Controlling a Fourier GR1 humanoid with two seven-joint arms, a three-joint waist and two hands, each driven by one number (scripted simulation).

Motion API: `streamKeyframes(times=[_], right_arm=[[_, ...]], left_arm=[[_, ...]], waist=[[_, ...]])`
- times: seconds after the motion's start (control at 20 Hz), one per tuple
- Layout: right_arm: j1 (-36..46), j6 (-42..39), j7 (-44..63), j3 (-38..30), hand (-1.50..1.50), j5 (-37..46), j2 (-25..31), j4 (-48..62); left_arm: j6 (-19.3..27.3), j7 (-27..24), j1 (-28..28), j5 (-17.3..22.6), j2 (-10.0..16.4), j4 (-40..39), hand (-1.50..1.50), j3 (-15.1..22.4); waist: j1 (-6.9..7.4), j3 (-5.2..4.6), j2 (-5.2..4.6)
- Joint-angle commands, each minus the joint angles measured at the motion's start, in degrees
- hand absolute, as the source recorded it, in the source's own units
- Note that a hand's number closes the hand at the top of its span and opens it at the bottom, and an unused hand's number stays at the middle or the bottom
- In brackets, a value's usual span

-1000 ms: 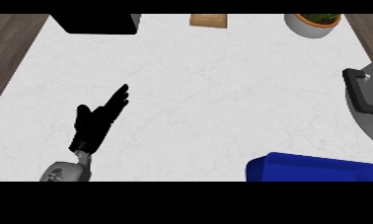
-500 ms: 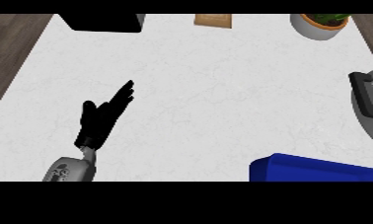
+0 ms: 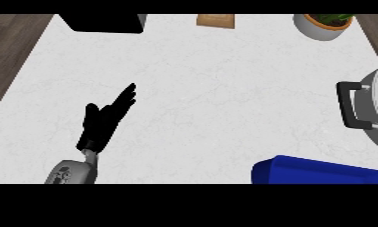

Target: Pick the cupcake from the tray and place it in the pot

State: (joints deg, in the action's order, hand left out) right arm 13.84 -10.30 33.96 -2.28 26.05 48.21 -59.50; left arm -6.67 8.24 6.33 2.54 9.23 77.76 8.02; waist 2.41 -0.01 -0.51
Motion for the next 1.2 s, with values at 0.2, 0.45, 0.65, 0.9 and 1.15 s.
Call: streamKeyframes(times=[0.2, 0.45, 0.65, 0.9, 1.15], right_arm=[[8.05, 13.53, -10.88, -5.59, -1.5, -2.17, -9.26, 5.91], [10.12, 24.06, -18.82, -16.25, -1.5, -9.26, -10.53, 3.79], [9.52, 32.97, -22.15, -23.67, -1.5, -12.0, -10.99, 3.61], [4.55, 34.52, -28.65, -32.22, -1.5, -18.32, -9.55, 0.84], [-2.16, 29.02, -33.65, -40.01, -1.5, -26.45, -8.69, -2.31]], left_arm=[[0.61, 0.74, 0.16, -0.25, -0.35, -0.44, 0.0, -0.87], [0.86, 2.49, -0.61, 0.27, 0.19, 1.48, 0.0, -1.49], [0.53, 0.44, -1.93, 0.52, 0.77, 1.57, 0.0, -2.43], [1.6, 0.52, -2.55, -1.27, -0.31, 1.93, 0.0, -1.08], [1.45, -0.63, -1.05, -0.67, -0.92, -0.45, 0.0, -2.8]], waist=[[-1.9, 0.15, 0.35], [-2.82, 0.21, 0.64], [-2.8, 0.11, 0.52], [-3.47, 0.05, 0.73], [-3.43, 0.02, 0.64]])
